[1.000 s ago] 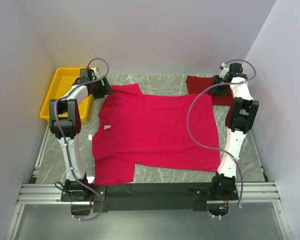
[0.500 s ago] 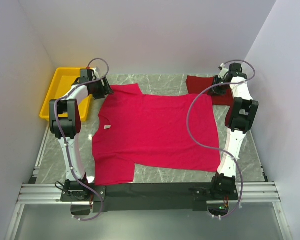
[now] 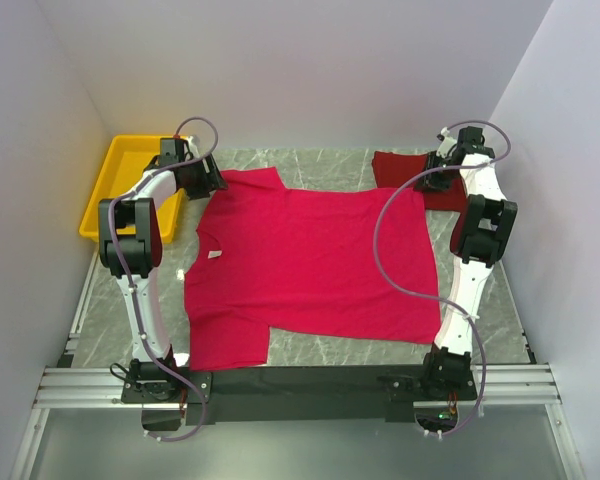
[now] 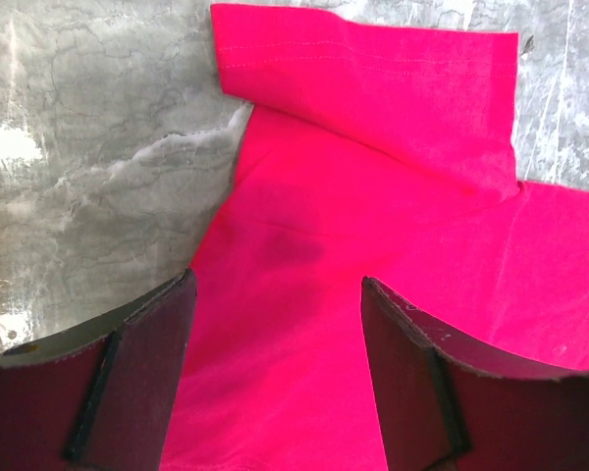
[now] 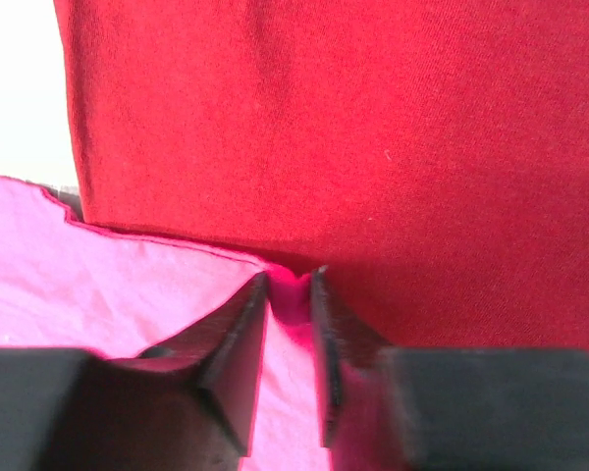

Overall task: Fold and stack the t-shirts
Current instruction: Flatten the tshirt out

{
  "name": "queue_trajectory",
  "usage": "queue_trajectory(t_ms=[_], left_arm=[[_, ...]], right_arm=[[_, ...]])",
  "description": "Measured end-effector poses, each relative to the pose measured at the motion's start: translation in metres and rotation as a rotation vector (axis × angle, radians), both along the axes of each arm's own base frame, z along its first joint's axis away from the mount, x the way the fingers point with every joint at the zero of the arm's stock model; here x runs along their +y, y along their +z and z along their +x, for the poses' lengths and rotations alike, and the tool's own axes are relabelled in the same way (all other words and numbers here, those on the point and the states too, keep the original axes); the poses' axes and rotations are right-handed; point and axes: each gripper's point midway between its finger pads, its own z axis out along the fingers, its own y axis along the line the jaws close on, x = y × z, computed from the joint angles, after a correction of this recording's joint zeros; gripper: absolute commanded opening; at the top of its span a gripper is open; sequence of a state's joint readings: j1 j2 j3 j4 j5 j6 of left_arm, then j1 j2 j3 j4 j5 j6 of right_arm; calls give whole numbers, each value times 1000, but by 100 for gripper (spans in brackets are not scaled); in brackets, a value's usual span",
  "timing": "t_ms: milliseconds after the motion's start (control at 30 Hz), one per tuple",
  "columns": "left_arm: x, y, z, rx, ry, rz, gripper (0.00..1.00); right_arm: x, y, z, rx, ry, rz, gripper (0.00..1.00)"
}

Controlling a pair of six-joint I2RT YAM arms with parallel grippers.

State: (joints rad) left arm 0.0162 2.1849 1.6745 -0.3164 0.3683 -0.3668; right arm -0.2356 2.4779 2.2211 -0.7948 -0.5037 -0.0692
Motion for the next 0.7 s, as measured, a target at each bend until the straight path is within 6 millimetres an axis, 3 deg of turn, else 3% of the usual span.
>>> queue_trajectory(t_ms=[133, 233, 700], left_arm=[[0, 0, -1, 2, -4, 4, 73], [0, 3, 2, -9, -8, 7, 73], [5, 31, 24, -105, -74, 77, 71]], right_arm=[[1, 0, -1, 5, -3, 7, 10], [2, 0, -1, 6, -7, 13, 0], [6, 3, 5, -17, -11, 49, 0]])
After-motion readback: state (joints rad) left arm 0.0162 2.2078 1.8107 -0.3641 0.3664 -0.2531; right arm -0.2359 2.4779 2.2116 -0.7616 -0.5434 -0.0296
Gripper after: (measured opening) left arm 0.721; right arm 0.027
